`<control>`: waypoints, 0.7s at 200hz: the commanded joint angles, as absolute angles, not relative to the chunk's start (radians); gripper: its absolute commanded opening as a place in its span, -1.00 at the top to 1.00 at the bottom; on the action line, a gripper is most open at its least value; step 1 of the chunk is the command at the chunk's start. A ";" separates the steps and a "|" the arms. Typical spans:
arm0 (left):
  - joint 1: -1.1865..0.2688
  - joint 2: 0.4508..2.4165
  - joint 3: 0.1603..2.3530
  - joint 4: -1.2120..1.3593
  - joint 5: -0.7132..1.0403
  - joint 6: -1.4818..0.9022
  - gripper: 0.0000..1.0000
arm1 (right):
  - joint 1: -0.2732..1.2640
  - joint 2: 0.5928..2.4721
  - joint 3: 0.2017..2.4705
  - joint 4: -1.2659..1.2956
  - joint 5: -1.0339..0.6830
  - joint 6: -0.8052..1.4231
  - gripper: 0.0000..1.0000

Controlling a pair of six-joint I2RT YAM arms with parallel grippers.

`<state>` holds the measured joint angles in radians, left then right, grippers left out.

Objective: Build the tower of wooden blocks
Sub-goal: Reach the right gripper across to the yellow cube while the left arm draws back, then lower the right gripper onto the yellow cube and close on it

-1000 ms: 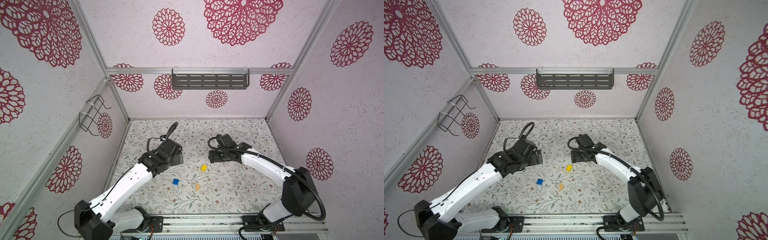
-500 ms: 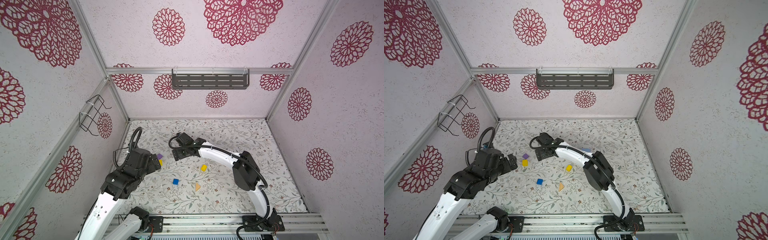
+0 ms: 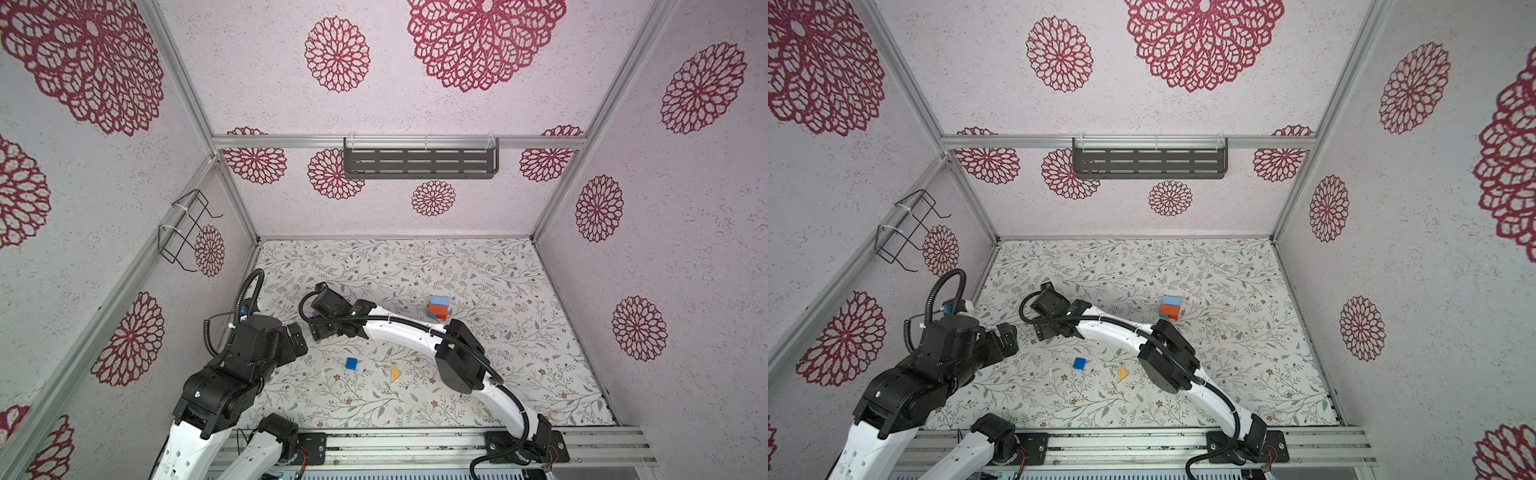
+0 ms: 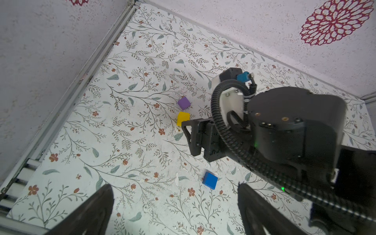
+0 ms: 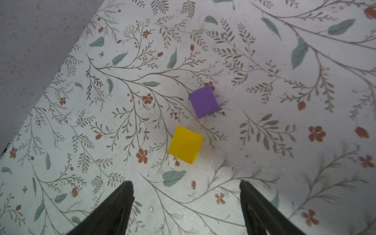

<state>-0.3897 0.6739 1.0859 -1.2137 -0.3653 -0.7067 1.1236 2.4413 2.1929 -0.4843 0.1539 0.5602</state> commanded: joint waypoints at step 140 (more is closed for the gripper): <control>-0.382 0.641 1.078 -1.212 -0.293 -0.710 -0.95 | 1.149 2.615 2.387 -0.462 0.266 0.680 -0.23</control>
<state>-0.3893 0.6529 1.0843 -1.2186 -0.2989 -0.7055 1.1412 2.6160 2.3535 -0.4656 0.2398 0.6647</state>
